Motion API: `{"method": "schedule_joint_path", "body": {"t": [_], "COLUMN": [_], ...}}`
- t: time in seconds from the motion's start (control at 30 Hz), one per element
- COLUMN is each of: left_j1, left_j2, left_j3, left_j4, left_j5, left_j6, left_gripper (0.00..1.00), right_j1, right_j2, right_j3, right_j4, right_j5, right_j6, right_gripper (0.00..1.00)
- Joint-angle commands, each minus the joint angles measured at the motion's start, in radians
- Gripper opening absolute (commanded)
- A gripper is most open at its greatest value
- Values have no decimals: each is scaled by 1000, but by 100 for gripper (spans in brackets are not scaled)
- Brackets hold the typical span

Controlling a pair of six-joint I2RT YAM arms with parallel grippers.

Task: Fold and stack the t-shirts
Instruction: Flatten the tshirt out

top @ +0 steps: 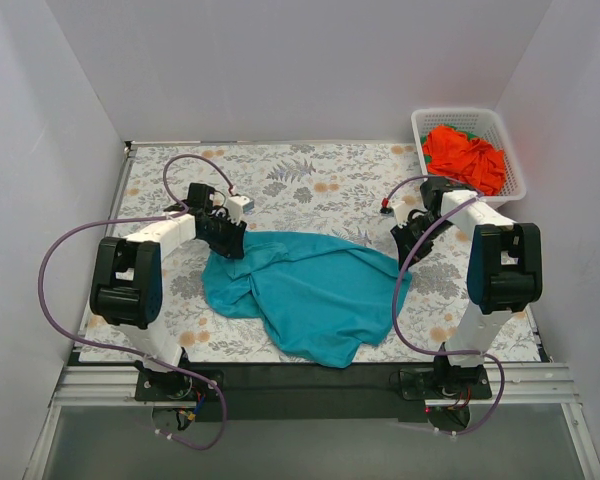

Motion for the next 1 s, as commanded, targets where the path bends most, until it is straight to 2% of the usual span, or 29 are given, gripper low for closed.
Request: {"method": "schedule_joint_path", "body": {"t": [0.0,0.1,0.27,0.43,0.63,0.67,0.77,0.87,0.97], "left_j1": [-5,-3,58,119,155,193,202,204,202], "left_j2": [-22,-70,-144,-170,-182,-191,-252,-334,-416], "left_j3": [4,16,130,355,671,700,791,825,845], "left_j4": [32,27,-50,-103,-96,-90,-39,27,85], "left_j5": [-33,-50,-10,-19,-97,-108,-154,-182,-229], "left_j6": [20,15,-32,-95,-193,-205,-251,-279,-314], "left_gripper": [17,0,0,0,0,0,0,0,0], "right_j1": [-1,-2,-7,-7,-7,-7,-7,-7,-7], "right_j2": [1,-11,-48,-72,-69,-71,-95,-190,-293], "right_j3": [43,66,156,320,716,764,948,1016,938], "right_j4": [-20,-20,-20,-17,-16,-14,7,85,223], "right_j5": [10,30,60,83,160,178,203,237,280], "right_j6": [2,2,3,17,56,66,91,109,118], "right_gripper": [1,1,1,1,1,1,1,1,1]}}
